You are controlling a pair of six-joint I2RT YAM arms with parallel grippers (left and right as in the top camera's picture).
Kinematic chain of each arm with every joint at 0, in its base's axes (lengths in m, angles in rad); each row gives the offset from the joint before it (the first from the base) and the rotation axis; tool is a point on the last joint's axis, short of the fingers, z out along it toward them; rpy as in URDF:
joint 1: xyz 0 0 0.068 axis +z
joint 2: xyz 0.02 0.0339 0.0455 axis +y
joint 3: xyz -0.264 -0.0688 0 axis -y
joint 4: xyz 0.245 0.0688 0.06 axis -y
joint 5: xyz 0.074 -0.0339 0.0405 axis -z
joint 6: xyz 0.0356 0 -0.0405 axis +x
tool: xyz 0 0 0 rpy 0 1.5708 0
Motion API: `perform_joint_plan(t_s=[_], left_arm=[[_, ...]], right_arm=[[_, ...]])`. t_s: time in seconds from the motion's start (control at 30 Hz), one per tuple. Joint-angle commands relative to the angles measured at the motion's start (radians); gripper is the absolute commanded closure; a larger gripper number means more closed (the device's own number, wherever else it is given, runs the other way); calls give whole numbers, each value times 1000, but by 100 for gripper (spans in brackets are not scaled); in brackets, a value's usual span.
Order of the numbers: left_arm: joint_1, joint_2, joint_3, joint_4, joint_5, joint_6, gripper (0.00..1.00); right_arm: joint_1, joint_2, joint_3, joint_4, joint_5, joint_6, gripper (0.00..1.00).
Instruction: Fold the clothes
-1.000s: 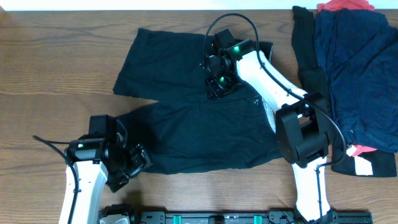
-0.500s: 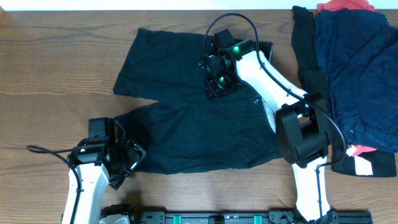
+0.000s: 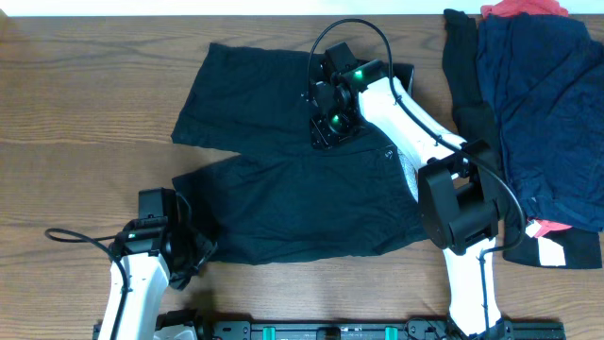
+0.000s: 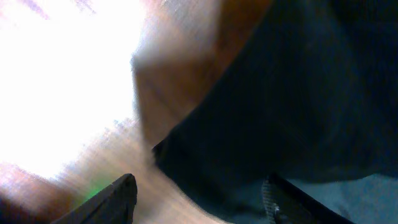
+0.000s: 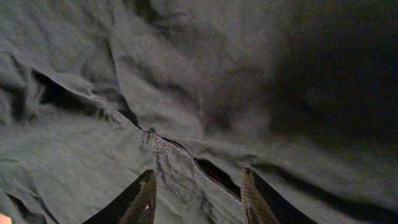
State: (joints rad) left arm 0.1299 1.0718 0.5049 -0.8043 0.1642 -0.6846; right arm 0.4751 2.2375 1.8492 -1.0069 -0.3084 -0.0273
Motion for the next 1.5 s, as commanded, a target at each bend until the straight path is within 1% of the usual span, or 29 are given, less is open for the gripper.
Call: perform_joint_plan(t_s=[0.0, 0.03, 0.17, 0.2, 0.23, 0.3, 0.37, 0.5, 0.63, 0.7, 0.8, 0.93, 1.0, 1.1, 1.17, 1.33, 1.47], left_arm=[[2, 0, -11, 45, -16, -9, 36], [2, 0, -14, 67, -16, -9, 37], [2, 1, -34, 145, -9, -10, 46], [2, 2, -41, 164, 6, -9, 47], [2, 4, -45, 179, 26, -9, 51], [2, 6, -47, 198, 55, -7, 68], [2, 3, -37, 212, 83, 9, 94], [2, 1, 41, 198, 124, 93, 94], [2, -16, 169, 117, 123, 163, 94], [2, -24, 228, 80, 116, 194, 94], [2, -29, 281, 55, 104, 206, 94], [2, -28, 286, 76, 76, 206, 94], [2, -28, 286, 80, 51, 206, 95], [2, -28, 286, 103, 48, 206, 94], [2, -28, 286, 122, 48, 206, 94], [2, -18, 285, 195, 5, 206, 94], [2, 28, 285, 284, 3, 206, 94]], right_arm=[[-3, -25, -5, 6, -16, 13, 59], [-3, -25, -5, 7, -19, 16, 59], [-3, -25, -5, 9, -33, 23, 62], [-3, -25, -5, 8, -33, 23, 64], [-3, -25, -5, 8, -33, 23, 69], [-4, -25, -5, 5, -33, 23, 79], [-8, -26, -4, -3, -35, 27, 89], [-24, -57, -4, -45, -41, 27, 91], [-43, -129, -4, -99, -40, 26, 91], [-50, -173, -4, -135, -40, 24, 89], [-55, -229, -4, -210, -40, 18, 88], [-56, -281, -4, -331, -29, 19, 94], [-56, -304, -4, -385, 20, 32, 97], [-62, -350, -5, -449, 105, 86, 95], [-68, -386, -5, -480, 128, 109, 93], [-82, -452, -11, -538, 128, 127, 84], [-79, -468, -66, -536, 124, 128, 80]])
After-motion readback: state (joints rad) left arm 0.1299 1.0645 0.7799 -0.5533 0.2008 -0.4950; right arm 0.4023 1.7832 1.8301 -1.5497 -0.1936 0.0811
